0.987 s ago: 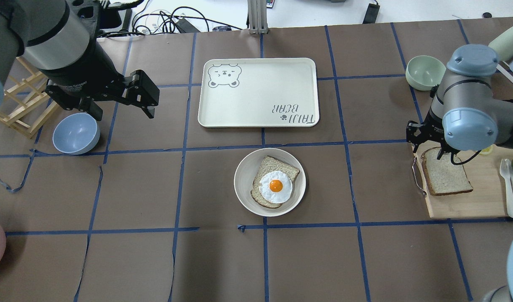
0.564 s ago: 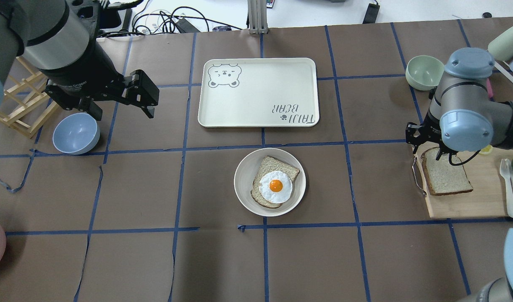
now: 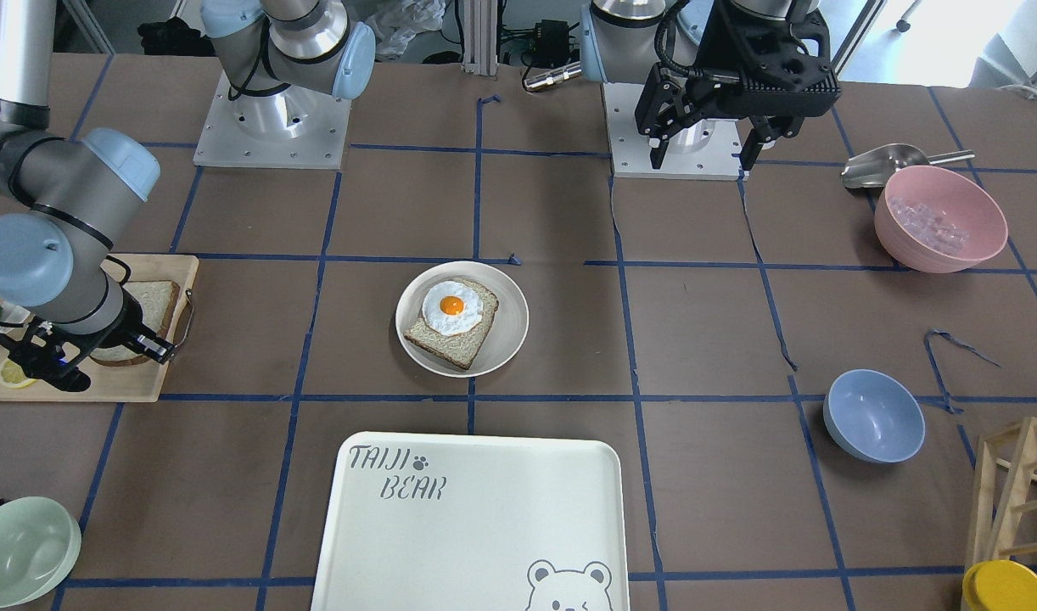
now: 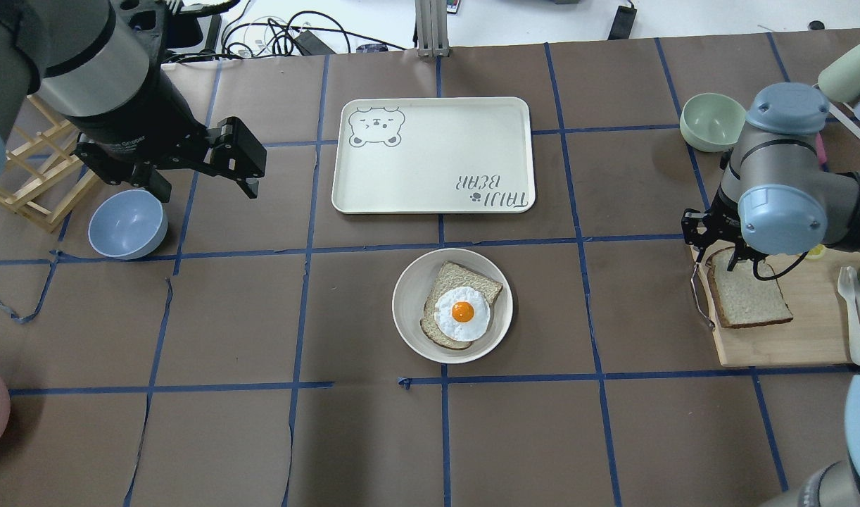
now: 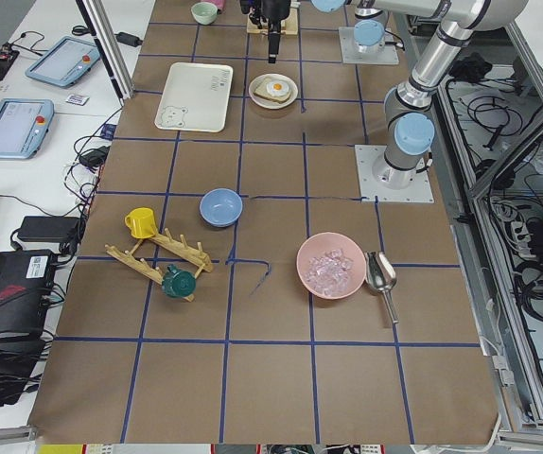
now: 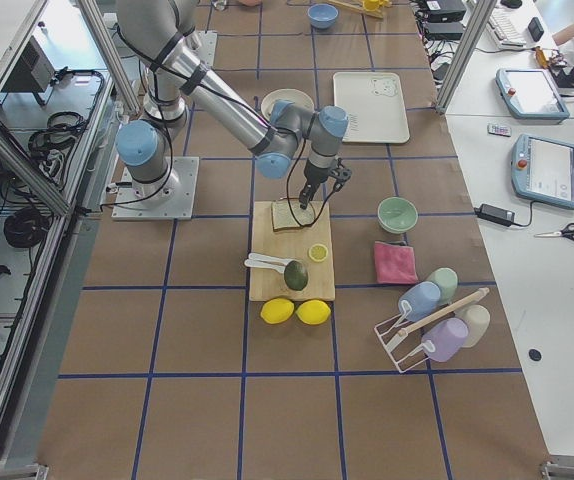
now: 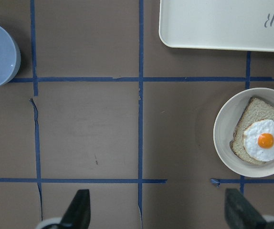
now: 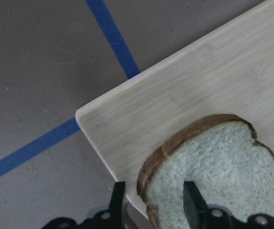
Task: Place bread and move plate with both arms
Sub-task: 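Lower the right gripper and pinch the bread slice's crust edge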
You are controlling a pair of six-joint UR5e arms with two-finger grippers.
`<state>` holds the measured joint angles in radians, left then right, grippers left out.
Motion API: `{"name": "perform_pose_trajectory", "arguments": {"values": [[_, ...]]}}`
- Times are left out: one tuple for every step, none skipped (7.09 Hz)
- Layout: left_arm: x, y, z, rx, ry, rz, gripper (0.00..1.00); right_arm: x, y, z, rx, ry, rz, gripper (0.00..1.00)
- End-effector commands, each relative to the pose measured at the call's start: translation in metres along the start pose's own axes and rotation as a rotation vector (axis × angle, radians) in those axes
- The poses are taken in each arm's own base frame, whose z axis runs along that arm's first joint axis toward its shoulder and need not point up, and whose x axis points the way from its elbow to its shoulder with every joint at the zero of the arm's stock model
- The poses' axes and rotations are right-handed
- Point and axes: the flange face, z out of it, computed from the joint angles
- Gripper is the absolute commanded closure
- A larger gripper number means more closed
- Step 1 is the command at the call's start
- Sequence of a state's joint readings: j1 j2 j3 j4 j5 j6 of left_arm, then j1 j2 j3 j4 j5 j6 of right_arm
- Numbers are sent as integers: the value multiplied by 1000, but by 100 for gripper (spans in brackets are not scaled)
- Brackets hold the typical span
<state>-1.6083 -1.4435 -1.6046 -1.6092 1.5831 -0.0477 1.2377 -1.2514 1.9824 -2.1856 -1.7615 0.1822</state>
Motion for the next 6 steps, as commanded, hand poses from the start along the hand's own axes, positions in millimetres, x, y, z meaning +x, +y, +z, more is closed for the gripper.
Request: {"name": "perform_pose_trajectory", "arguments": {"values": [[0,0,0,0,0,-1,0,0,0,4,-8,2,3,48],[0,0,0,2,0,-1,0,0,-2,8,-17,4,3,49],[0,0,0,0,0,-1,0,0,-2,8,-16,2,6,68],[0,0,0,0,-2,-1,0,0,-2,8,-19,3,4,86],[0,0,0,0,-2,-1,0,5,-4,7,-20,1,12,97],[-1,0,0,0,-2,-2,0,9,-5,7,-25,-2,16,100]]}}
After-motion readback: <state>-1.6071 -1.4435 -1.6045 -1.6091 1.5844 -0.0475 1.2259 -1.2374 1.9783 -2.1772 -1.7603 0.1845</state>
